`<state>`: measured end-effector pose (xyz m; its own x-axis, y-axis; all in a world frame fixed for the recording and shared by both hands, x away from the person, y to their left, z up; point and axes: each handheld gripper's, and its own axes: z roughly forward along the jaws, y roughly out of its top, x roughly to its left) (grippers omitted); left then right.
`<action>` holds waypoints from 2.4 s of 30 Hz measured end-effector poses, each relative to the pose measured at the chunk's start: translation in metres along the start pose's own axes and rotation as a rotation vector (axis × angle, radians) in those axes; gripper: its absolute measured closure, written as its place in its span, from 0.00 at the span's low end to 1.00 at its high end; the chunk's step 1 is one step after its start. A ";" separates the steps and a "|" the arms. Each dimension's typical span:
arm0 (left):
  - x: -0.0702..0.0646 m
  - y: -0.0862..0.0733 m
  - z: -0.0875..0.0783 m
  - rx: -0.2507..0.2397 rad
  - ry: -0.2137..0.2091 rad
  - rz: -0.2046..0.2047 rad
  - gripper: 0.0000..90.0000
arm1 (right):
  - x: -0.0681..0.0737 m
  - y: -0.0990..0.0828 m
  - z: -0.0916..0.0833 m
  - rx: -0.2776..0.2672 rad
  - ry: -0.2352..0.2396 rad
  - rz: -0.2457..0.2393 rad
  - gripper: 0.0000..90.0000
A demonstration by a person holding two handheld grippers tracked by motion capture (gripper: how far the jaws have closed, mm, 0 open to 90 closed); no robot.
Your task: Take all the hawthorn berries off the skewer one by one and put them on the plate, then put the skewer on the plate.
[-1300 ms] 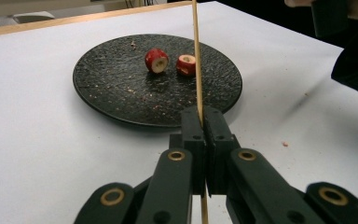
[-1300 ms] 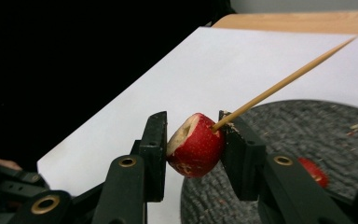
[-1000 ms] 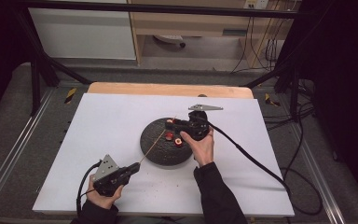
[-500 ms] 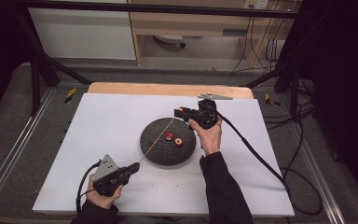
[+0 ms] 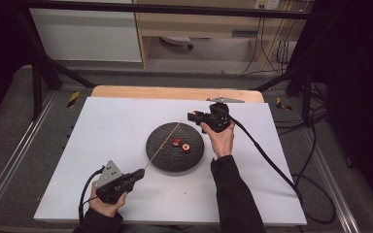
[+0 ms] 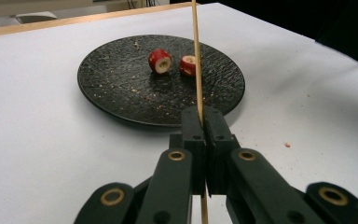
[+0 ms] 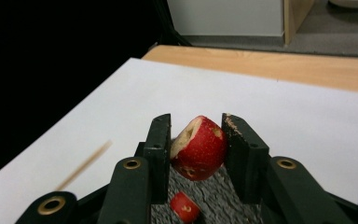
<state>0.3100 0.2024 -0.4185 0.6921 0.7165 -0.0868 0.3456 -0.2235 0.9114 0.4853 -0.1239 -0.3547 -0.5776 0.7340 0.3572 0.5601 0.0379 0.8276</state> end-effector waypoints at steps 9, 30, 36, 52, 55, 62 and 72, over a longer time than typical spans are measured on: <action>0.000 0.000 0.001 0.006 0.001 -0.003 0.98 | -0.015 -0.053 0.038 0.119 -0.029 0.003 0.72; 0.001 -0.001 0.006 0.028 0.002 -0.002 0.98 | -0.014 -0.064 0.019 0.124 -0.056 -0.081 0.50; 0.001 0.000 0.007 0.037 0.009 -0.005 0.98 | -0.011 -0.073 -0.016 0.083 -0.015 -0.112 0.27; 0.005 0.006 0.016 0.082 0.023 -0.010 0.98 | -0.043 -0.127 -0.078 0.093 -0.045 -0.177 0.02; 0.006 0.007 0.017 0.090 0.028 -0.006 0.98 | -0.049 -0.135 -0.085 0.117 -0.062 -0.187 0.01; 0.010 0.015 0.023 0.123 0.045 -0.012 0.98 | -0.056 -0.148 -0.096 0.133 -0.085 -0.192 0.01; 0.017 0.029 0.042 0.170 0.055 -0.030 0.98 | -0.054 -0.153 -0.098 0.153 -0.106 -0.218 0.01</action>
<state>0.3582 0.1805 -0.4101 0.6461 0.7584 -0.0862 0.4706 -0.3069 0.8273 0.3723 -0.2362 -0.4585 -0.6335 0.7638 0.1236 0.5172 0.2992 0.8019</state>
